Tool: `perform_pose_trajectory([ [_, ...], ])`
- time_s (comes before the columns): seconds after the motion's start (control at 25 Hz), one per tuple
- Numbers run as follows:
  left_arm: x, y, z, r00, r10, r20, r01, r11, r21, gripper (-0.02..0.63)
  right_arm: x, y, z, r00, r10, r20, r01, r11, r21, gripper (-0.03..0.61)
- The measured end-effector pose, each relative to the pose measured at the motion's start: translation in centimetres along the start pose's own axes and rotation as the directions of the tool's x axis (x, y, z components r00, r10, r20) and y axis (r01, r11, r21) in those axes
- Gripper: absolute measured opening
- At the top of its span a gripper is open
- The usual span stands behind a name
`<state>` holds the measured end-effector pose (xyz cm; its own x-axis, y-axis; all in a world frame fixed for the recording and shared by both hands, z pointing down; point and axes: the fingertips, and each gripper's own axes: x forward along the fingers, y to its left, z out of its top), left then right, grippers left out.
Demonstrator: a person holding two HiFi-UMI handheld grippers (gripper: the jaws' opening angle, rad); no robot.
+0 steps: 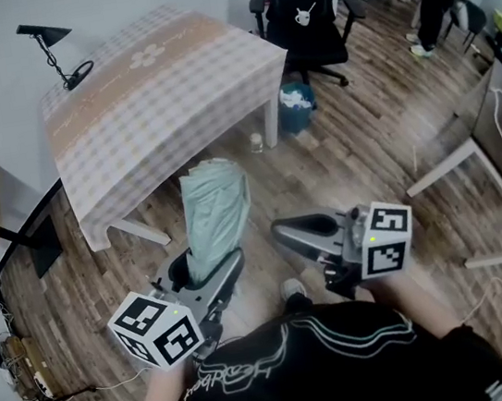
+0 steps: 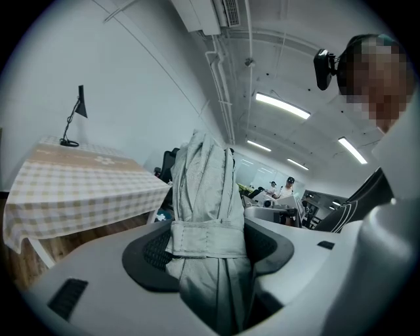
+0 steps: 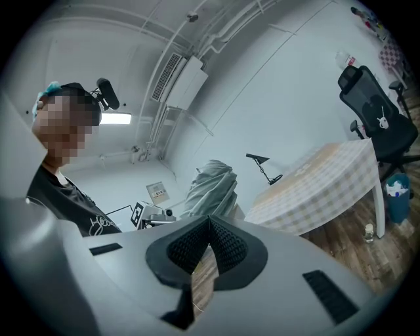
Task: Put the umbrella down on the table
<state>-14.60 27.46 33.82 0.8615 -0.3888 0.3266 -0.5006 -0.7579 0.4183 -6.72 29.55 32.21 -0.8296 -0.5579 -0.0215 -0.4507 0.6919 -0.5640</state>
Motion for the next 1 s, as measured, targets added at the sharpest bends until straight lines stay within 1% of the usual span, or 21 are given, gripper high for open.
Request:
perform_pose_trajectory([
  [0.28,5.9,1.7,3.7,1.0,0.015,0.003,-0.015,1.0,-0.019,0.264,-0.7,-5.3,4.8,1.0,0.011,-0.007,-0.011,1.0,-0.003,0.012],
  [0.4,7.5,2.0,5.0,1.0,0.024,0.012,-0.024,1.0,-0.013,0.264,-0.9,-6.9,6.1,1.0,0.021,-0.01,-0.021,1.0,-0.009,0.012],
  [0.76,7.9,2.0,5.3,0.997,0.047,0.057,-0.048,0.999,0.011,0.264,-1.2,-7.1,6.5,0.998,0.054,-0.012,-0.055,0.997,-0.063,0.012],
  [1.0,8.7,1.8,5.8,0.996,0.06,0.073,-0.061,0.998,0.019,0.264,-1.7,-8.0,7.1,0.997,0.074,-0.009,-0.074,0.995,-0.069,0.012],
])
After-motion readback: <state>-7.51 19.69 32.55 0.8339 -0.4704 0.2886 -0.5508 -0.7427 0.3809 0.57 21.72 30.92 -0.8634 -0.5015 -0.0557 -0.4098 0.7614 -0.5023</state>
